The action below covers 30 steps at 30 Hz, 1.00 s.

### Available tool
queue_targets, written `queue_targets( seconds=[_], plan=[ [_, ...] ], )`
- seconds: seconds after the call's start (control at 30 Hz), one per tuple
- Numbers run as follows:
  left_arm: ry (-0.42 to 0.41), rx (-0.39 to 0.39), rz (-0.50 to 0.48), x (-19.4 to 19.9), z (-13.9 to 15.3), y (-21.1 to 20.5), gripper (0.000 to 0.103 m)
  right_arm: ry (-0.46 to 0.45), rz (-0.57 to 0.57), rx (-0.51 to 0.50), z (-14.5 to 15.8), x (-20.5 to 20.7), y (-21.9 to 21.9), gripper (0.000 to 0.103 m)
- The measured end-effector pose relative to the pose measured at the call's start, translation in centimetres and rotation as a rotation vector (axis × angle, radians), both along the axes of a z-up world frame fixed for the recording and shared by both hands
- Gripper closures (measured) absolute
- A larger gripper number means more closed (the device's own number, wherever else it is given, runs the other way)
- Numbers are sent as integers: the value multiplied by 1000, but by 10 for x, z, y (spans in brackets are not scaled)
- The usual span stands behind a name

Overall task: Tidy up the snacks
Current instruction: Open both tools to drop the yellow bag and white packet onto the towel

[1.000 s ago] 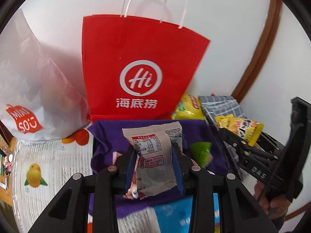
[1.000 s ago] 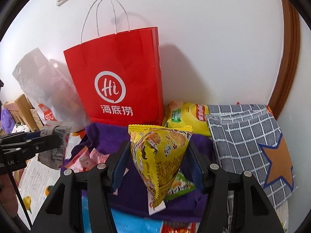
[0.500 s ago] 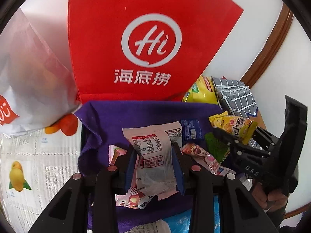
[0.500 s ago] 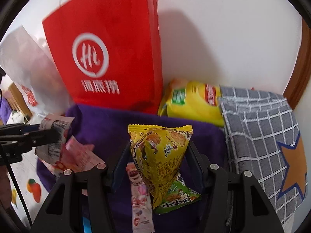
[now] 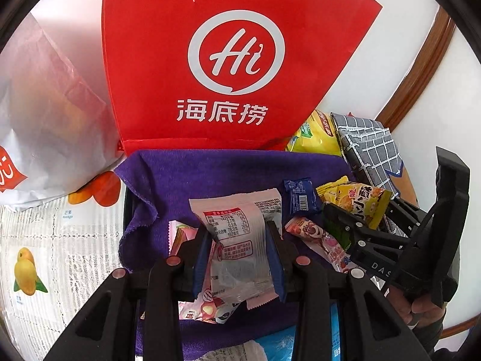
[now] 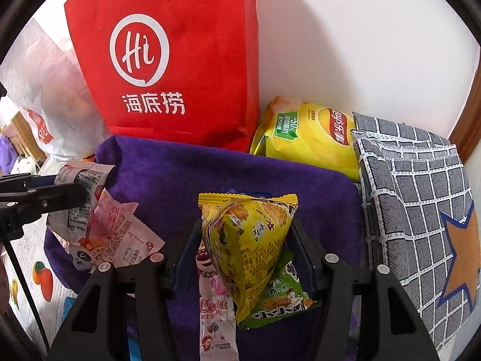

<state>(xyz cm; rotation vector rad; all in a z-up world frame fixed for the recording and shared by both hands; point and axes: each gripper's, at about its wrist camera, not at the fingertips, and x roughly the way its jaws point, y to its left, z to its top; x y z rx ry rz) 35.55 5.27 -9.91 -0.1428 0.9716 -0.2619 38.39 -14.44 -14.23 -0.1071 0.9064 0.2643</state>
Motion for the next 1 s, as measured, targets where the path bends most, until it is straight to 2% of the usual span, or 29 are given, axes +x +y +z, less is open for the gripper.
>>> queue_targets(
  seconds=[1.0],
  plan=[
    [43,39,-30,4,-14,-13,69,30,14,-32,-7,3,2,44]
  ],
)
